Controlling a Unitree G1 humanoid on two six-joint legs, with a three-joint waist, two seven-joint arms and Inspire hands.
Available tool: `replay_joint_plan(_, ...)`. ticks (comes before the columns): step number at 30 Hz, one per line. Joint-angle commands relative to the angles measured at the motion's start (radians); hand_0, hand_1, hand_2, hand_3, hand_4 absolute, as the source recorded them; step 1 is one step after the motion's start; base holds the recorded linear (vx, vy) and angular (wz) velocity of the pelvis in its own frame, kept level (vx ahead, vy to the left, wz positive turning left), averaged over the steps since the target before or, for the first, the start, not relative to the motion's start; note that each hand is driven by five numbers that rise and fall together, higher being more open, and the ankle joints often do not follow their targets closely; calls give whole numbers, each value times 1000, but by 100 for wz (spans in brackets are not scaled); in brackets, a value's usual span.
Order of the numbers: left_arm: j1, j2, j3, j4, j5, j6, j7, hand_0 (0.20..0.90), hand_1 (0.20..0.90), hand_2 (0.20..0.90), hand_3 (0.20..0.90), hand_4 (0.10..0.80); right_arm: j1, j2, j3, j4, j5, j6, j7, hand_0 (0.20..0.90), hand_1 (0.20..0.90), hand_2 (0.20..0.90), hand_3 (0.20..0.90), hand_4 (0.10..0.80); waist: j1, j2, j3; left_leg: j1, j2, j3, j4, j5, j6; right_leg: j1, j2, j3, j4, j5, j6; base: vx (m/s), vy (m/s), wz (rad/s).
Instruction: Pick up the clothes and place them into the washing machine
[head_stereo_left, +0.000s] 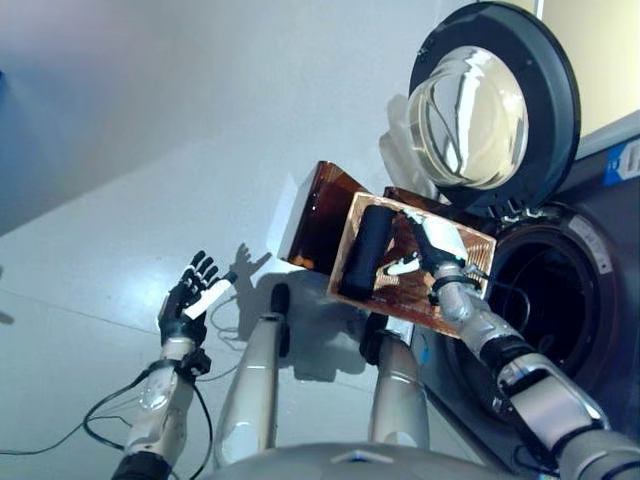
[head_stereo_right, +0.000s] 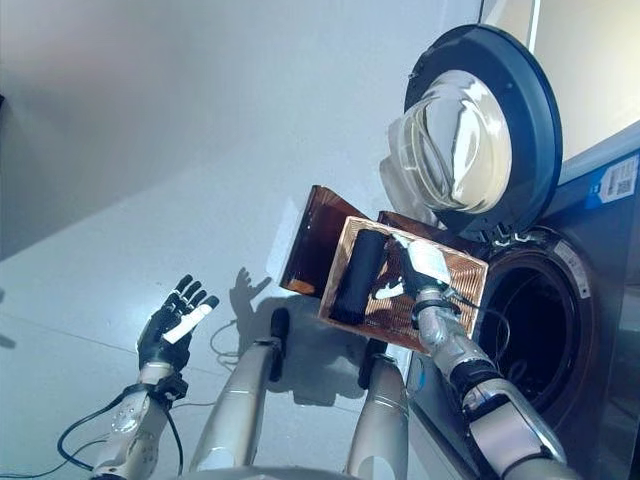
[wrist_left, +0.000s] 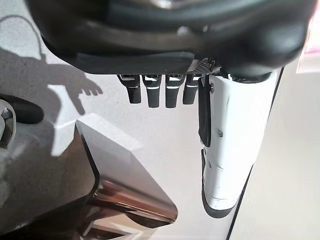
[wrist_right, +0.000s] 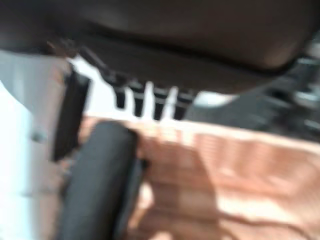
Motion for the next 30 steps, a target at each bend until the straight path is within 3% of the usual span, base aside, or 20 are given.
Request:
replay_joint_plan(1,12,76,32,-137,16,-100,-2,900,900,900,900,800,-81,-124,38,-25,-182,5,-76,900,900,900,900,800,25,13,-16,18,7,-13,16,-27,-39,68,-19,-9,-84,143,14,34,-18,3)
replay_joint_plan(11,-27,87,1,-143,17,-115,27,900,900,900,900,800,-150,-144,182,-17,-426,97,-161,900,900,900,900,800,45,8,7,11,1,-23,-7,-15,-42,73,-24,-24,-94,149,21,17,-10,5)
replay_joint_plan(19,-50,88,6,-133,30,-124,48,900,900,900,900,800,-158,-125,214,-21,-495,144,-204,900,900,900,900,800,59,-3,10,7,-6,-38,-33,-1,-43,66,-22,-39,-100,151,23,6,-20,11)
replay_joint_plan(28,-49,99,3,-136,19,-125,33,900,900,900,900,800,-164,-94,275,98,-564,189,-180,900,900,900,900,800,60,0,-3,-29,-6,-42,44,-38,-41,30,-26,-19,-29,121,16,-4,1,6)
replay_joint_plan(29,-47,102,2,-139,14,-125,31,900,900,900,900,800,-164,-81,283,150,-575,202,-170,900,900,900,900,800,62,6,-9,-29,-4,-47,79,-84,-43,26,-22,-5,10,83,24,70,-8,9)
replay_joint_plan(30,-46,106,2,-145,12,-124,29,900,900,900,900,800,-166,-76,284,170,-575,208,-168,900,900,900,900,800,63,8,-9,-36,-3,-49,92,-89,-44,18,-21,-2,23,74,22,64,-9,2)
